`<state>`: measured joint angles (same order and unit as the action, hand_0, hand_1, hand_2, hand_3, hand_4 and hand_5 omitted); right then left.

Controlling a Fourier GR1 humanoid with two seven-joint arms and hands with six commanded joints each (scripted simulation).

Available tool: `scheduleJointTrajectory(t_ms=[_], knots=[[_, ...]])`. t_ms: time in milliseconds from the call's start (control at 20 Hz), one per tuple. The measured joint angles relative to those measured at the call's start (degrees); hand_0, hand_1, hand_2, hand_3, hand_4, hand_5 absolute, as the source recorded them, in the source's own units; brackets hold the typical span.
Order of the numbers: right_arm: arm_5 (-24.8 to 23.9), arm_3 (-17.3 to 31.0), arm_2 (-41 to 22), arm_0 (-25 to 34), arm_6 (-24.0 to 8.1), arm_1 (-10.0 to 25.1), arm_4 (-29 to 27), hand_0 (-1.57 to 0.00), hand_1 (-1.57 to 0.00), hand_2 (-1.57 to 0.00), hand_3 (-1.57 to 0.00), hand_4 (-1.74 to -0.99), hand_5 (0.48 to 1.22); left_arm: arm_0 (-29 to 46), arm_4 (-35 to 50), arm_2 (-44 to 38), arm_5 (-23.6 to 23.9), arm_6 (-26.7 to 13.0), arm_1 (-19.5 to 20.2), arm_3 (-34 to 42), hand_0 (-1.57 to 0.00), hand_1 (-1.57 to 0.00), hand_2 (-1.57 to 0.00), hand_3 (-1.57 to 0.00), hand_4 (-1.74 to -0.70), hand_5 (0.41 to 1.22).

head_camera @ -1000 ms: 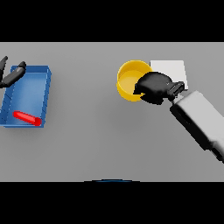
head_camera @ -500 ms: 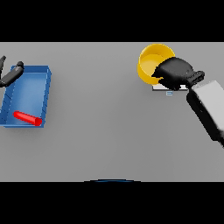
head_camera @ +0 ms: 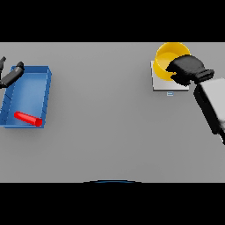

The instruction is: Pick up the red beaker and tilt it to pour out 1 green nut into yellow bowl. Pick up the yellow bowl and place it on the metallic measuring scale.

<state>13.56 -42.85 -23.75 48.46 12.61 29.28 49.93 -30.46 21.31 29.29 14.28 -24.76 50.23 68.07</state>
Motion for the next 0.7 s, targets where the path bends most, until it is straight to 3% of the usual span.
scheduleJointTrajectory(t_ms=[250, 400, 500, 550, 600, 700], knots=[[-0.76, 5.41, 1.16, 0.19, 1.29, -1.34, -0.59, -1.55, -1.57, -1.39, -1.41, -1.741, 1.221, -0.01, -0.43, 0.49, -0.03, -0.32, 0.0, 0.36, 0.0, 0.0, 0.0, 0.0, -0.73, 0.714], [-0.04, 8.99, 2.12, 2.0, 1.7, -2.32, -1.07, -1.42, -1.57, -1.36, -1.49, -1.741, 1.221, -0.34, -0.35, 0.54, 0.1, -0.82, -0.36, 0.23, 0.0, 0.0, 0.0, 0.0, -0.73, 0.712], [-0.23, 10.4, 2.15, 2.44, 2.71, -2.52, -0.78, -1.4, -1.57, -1.39, -1.36, -1.741, 1.221, 0.15, -0.11, 0.23, -0.1, -0.43, 0.14, 0.25, 0.0, 0.0, 0.0, 0.0, -0.73, 0.715], [-0.05, 10.92, 2.21, 2.49, 2.32, -2.72, -0.68, -1.33, -1.46, -1.42, -1.2, -1.741, 1.221, -0.06, -0.02, 0.22, -0.55, -0.97, 0.3, -0.09, 0.0, 0.0, 0.0, 0.0, -0.73, 0.717], [0.57, 11.59, 2.56, 3.09, 2.89, -2.66, -0.93, -1.13, -1.32, -1.33, -1.06, -1.701, 1.221, 0.06, 0.16, -0.05, -0.89, -0.41, 0.37, -0.7, 0.0, 0.0, 0.0, 0.0, -0.73, 0.72], [1.22, 11.14, 3.09, 2.51, 3.69, -2.21, -1.53, -0.72, -0.98, -1.04, -0.83, -1.619, 1.072, -0.57, -0.02, 0.14, -1.19, 0.11, -0.43, -1.44, 0.0, 0.0, 0.0, 0.0, -0.73, 0.728]])
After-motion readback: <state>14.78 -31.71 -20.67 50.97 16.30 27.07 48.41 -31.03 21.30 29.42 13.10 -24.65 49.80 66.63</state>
